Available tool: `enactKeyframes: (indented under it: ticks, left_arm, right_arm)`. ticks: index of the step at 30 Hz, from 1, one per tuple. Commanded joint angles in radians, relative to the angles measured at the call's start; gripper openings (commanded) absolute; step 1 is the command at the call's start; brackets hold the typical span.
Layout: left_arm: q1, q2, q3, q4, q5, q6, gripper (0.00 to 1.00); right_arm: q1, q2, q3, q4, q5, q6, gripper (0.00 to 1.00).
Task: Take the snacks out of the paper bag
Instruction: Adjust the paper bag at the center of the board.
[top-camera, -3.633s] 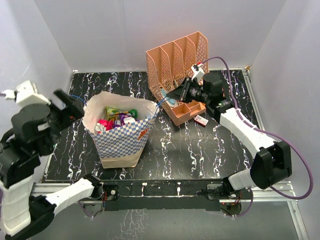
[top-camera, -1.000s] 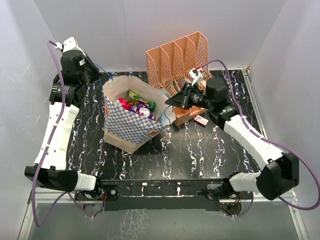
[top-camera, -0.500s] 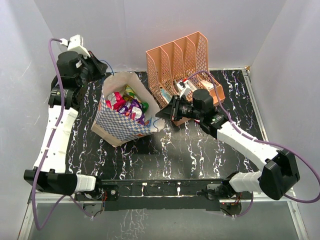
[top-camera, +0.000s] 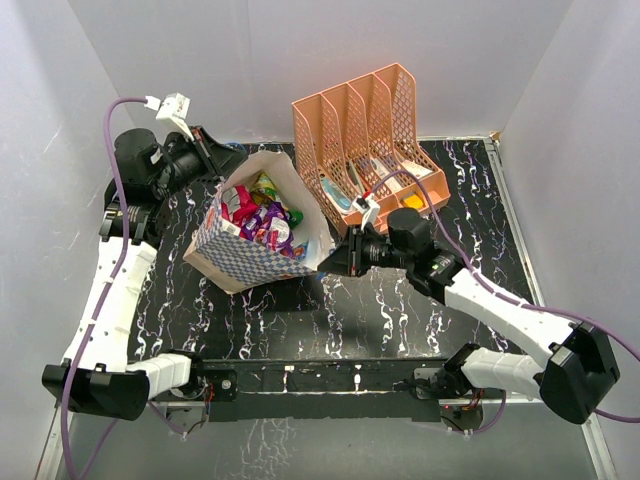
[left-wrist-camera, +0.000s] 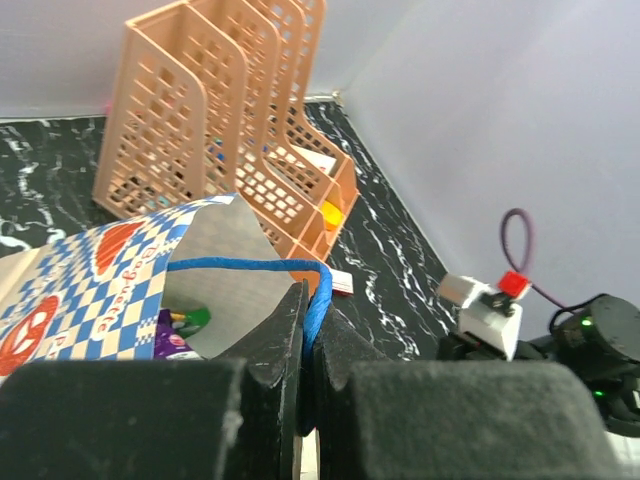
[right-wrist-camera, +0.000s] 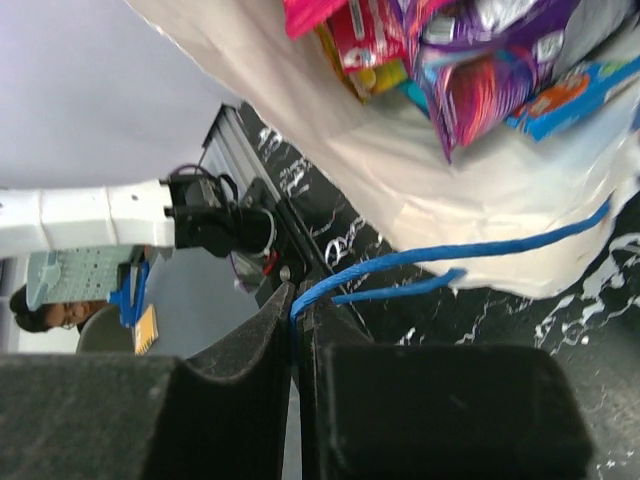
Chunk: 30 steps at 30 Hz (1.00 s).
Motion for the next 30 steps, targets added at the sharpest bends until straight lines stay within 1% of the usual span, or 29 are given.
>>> enactKeyframes:
  ticks: [1,5,6,8,11,14,16,18,19,20,22,25,27,30]
  left_arm:
    - [-0.009,-0.058,-0.018,0.111,0.186,-0.057,0.0]
    - [-0.012,-0.077,-0.068,0.15,0.255,-0.111,0.0]
    - [-0.014,-0.084,-0.087,0.167,0.271,-0.127,0.0]
    - [-0.017,-0.099,-0.117,0.186,0.29,-0.141,0.0]
    - [-0.019,-0.111,-0.129,0.18,0.287,-0.14,0.0]
    - [-0.024,-0.102,-0.101,0.173,0.286,-0.13,0.0]
    - [-0.032,-0.085,-0.055,0.128,0.284,-0.097,0.0]
    - [-0.048,-0.076,-0.026,0.094,0.276,-0.072,0.0]
    - [-0.053,-0.075,-0.022,0.091,0.276,-0.067,0.0]
    - [-0.055,-0.078,-0.024,0.094,0.277,-0.068,0.0]
    - [-0.056,-0.086,-0.037,0.108,0.279,-0.073,0.0]
    - [-0.058,-0.092,-0.049,0.107,0.267,-0.072,0.0]
    - [-0.058,-0.094,-0.043,0.094,0.261,-0.068,0.0]
    - [-0.058,-0.097,-0.055,0.114,0.263,-0.088,0.0]
  right_arm:
    - [0.043,-0.045,-0.063,0.005,0.009,-0.016,0.09]
    - [0.048,-0.07,-0.113,-0.044,0.045,-0.032,0.13]
    - [0.048,-0.08,-0.11,-0.081,0.073,-0.051,0.15]
    - [0.049,-0.111,-0.085,-0.194,0.178,-0.101,0.2]
    - [0.048,-0.154,-0.027,-0.367,0.349,-0.17,0.38]
    - [0.046,-0.171,0.064,-0.527,0.491,-0.226,0.53]
    - [0.047,-0.176,0.126,-0.6,0.578,-0.259,0.66]
    - [0.047,-0.17,0.196,-0.656,0.665,-0.295,0.83]
    - [0.046,-0.163,0.229,-0.679,0.712,-0.315,0.88]
    - [0.047,-0.153,0.262,-0.691,0.752,-0.341,0.92]
    - [0.047,-0.118,0.333,-0.701,0.802,-0.391,0.93]
    - [0.046,-0.042,0.445,-0.699,0.806,-0.46,0.93]
    - [0.046,0.014,0.51,-0.684,0.754,-0.498,0.92]
    - [0.048,0.097,0.556,-0.615,0.617,-0.51,0.83]
